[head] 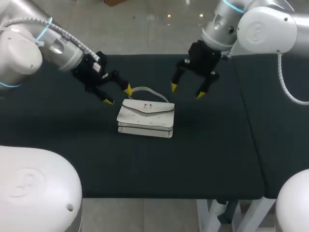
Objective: Pick up the bag, open it, inspect its contents, close it, and place it on the opposite side
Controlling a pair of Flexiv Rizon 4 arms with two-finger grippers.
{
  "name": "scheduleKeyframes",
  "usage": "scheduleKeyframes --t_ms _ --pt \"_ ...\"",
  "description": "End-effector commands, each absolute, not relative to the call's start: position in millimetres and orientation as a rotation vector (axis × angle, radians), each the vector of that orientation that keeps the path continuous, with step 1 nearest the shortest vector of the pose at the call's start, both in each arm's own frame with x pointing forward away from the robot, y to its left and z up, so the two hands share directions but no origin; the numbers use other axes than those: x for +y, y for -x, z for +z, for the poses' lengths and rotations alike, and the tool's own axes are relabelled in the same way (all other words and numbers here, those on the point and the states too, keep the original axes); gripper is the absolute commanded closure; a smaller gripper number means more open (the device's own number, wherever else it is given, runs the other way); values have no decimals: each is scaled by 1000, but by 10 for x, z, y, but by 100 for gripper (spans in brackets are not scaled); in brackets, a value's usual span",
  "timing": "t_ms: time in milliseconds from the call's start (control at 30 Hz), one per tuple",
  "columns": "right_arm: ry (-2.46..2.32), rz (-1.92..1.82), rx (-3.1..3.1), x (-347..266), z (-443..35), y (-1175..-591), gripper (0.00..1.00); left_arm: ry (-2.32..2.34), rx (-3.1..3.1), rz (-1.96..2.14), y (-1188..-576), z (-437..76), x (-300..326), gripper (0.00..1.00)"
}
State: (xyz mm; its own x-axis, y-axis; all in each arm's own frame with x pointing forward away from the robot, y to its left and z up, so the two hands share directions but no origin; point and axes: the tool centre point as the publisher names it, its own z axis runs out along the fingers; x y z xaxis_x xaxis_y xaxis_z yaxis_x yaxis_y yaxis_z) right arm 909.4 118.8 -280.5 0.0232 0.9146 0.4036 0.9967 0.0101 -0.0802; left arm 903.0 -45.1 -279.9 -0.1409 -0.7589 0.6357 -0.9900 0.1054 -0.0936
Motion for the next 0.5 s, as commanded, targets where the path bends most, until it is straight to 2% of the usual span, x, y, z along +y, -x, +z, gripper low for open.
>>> scheduleKeyframes --t_ms 33,500 --pt "2048 -666 -1325 1198 -2977 -9039 0 -1814 -1615 755 -9002 -2914 -410 0" --pt "1928 -849 -1339 1416 -3149 -9052 0 -1687 -1648 786 -9110 -3111 -341 0"
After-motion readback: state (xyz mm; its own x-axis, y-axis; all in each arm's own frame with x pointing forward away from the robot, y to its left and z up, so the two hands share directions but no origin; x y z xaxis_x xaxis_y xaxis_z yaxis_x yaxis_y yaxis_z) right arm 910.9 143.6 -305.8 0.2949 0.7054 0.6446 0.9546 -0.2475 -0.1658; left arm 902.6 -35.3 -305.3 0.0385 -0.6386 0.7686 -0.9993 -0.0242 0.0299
